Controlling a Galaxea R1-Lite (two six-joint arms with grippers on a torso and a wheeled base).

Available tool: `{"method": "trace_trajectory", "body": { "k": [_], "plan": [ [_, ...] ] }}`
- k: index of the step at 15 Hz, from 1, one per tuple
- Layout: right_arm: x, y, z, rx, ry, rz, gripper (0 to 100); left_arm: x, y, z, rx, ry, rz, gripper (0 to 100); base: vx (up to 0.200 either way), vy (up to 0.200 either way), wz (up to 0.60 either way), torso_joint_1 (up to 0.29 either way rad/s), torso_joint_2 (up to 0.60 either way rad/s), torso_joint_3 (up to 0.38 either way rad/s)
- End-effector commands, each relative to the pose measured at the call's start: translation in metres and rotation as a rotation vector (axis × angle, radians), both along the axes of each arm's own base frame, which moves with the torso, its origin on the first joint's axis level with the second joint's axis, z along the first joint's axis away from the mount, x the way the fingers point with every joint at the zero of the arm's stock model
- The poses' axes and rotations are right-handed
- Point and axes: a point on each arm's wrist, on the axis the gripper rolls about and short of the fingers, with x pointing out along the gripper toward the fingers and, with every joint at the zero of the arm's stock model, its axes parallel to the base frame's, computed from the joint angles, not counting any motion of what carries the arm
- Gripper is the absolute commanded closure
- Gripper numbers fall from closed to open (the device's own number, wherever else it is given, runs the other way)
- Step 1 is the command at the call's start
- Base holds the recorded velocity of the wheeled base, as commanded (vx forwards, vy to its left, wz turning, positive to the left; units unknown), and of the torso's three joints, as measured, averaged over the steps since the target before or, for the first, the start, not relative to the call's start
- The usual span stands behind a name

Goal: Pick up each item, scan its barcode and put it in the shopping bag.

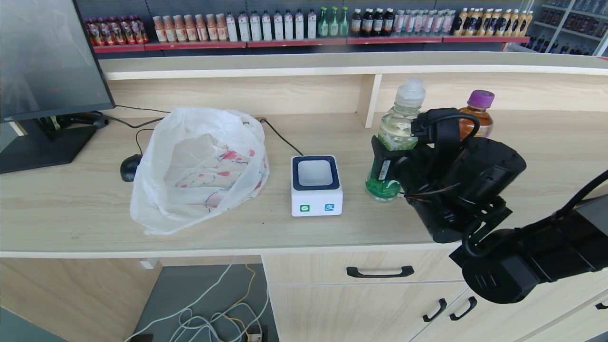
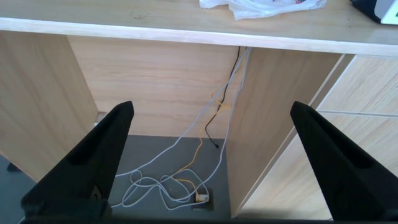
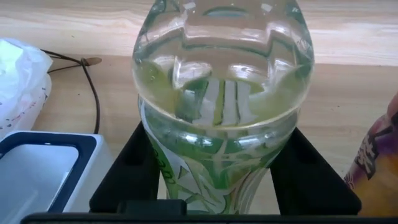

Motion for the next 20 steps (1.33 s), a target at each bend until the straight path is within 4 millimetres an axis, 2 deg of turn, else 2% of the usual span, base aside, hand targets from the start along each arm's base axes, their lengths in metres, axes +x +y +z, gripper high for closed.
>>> {"method": "trace_trajectory", "body": {
  "k": [1,8,13,15,17,20],
  "plan": [
    [-0.002,-0.001,0.005,0.009,-0.015,0.001,100,0.000,0.000,0.000,0.000,-0.001,0.001,0,0.000,0.000,0.00,0.000,0.00,0.000],
    [-0.003,-0.002,0.007,0.019,-0.028,0.001,100,0.000,0.000,0.000,0.000,-0.001,-0.001,0,0.000,0.000,0.00,0.000,0.00,0.000],
    [-0.012,-0.007,0.023,0.049,-0.069,0.007,100,0.000,0.000,0.000,0.000,-0.001,0.001,0,0.000,0.000,0.00,0.000,0.00,0.000],
    [-0.022,-0.013,0.033,0.082,-0.088,0.014,100,0.000,0.000,0.000,0.000,-0.001,0.001,0,0.000,0.000,0.00,0.000,0.00,0.000],
    [-0.037,-0.023,0.034,0.078,-0.076,0.015,100,0.000,0.000,0.000,0.000,-0.001,0.001,0,0.000,0.000,0.00,0.000,0.00,0.000],
    [-0.080,-0.034,0.033,0.064,-0.051,0.065,100,0.000,0.000,0.000,0.000,-0.001,0.001,0,0.000,0.000,0.00,0.000,0.00,0.000]
  ]
}}
